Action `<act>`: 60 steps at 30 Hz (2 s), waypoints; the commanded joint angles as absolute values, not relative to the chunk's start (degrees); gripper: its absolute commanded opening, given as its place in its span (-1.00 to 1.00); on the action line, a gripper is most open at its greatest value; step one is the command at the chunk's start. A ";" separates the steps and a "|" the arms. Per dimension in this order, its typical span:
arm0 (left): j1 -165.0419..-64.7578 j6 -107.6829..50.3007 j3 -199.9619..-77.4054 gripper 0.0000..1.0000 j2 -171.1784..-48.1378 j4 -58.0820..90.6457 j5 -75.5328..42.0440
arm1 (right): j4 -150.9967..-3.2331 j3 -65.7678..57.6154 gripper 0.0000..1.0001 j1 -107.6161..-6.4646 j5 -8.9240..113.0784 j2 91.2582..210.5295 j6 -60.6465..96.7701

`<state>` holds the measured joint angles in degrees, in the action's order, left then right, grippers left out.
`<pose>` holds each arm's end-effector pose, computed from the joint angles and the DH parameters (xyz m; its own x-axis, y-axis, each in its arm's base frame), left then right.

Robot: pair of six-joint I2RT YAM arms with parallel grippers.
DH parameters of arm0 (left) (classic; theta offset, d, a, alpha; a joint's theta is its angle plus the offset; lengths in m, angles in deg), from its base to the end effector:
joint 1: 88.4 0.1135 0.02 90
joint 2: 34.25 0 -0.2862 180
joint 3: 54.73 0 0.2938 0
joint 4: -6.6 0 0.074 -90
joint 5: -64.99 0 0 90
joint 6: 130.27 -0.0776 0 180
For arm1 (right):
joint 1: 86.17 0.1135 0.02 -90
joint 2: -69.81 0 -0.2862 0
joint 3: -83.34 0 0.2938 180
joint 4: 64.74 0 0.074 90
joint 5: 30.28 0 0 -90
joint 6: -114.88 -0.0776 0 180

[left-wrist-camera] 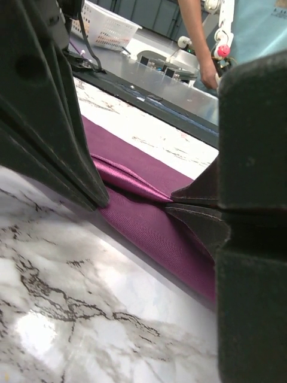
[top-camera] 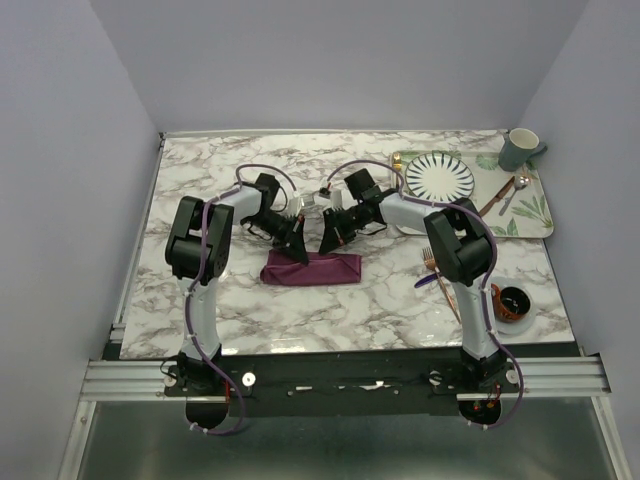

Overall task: Fold the napkin into a case and place the utensils inside
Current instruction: Stuff the top corner of the smaller-rectangle-folded napkin into the folded napkin.

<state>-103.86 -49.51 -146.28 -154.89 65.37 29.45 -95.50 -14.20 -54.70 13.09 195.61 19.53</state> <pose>0.3948 -0.1747 0.0979 -0.9211 0.3516 -0.1674 0.3365 0.5022 -0.7966 0.4070 0.3153 0.0974 -0.7912 -0.4092 -0.4544 -0.6065 0.4304 0.6685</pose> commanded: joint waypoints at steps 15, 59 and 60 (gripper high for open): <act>-105.98 -50.29 -147.02 -1.00 -152.73 60.05 29.49 | -95.59 -14.22 -0.87 -54.70 7.34 196.90 18.46; -100.79 -70.59 -140.87 0.26 -140.95 70.33 17.88 | -97.09 -13.61 -0.92 -54.61 7.95 196.73 21.36; -101.05 -70.85 -140.87 0.25 -141.21 70.33 17.71 | -97.00 -13.61 -0.92 -54.61 7.95 196.81 21.27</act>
<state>-100.41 -69.24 -139.35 -138.85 70.79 18.96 -96.11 -14.18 -54.99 9.22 196.27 20.43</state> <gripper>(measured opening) 0.644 0.041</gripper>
